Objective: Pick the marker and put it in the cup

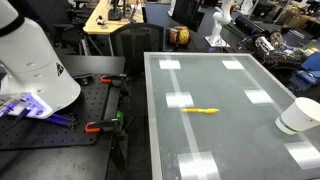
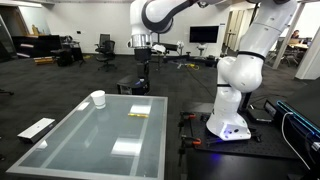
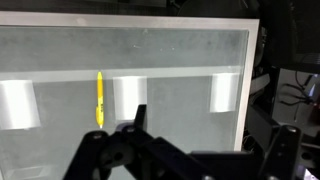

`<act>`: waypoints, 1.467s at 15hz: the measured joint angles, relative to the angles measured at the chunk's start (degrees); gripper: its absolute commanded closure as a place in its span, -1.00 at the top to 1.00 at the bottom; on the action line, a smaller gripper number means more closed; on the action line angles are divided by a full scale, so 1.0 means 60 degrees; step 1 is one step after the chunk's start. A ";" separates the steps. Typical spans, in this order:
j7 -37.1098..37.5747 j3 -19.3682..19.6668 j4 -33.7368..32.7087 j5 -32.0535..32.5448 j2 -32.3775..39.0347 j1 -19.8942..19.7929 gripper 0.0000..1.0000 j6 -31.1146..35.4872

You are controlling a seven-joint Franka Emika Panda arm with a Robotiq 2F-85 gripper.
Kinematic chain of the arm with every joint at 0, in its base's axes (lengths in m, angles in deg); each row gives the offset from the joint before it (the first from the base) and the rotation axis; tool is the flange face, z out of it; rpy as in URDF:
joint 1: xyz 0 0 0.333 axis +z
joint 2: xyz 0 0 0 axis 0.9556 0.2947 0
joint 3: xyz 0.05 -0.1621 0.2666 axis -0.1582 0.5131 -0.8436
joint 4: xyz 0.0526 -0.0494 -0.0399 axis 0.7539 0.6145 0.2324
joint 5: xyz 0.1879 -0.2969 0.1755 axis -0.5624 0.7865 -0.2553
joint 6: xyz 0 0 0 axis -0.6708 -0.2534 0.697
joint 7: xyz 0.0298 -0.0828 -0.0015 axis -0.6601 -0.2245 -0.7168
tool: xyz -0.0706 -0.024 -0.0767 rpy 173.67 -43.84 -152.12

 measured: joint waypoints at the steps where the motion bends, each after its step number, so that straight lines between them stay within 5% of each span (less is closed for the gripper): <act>1: 0.0081 -0.0080 0.0158 0.0094 -0.0002 -0.0045 1.00 0.0501; 8: 0.1666 -0.0611 0.1886 0.1355 -0.0040 -0.0380 1.00 0.3936; 22: 0.2199 -0.0452 0.2978 0.2283 0.1281 -0.1523 1.00 0.6444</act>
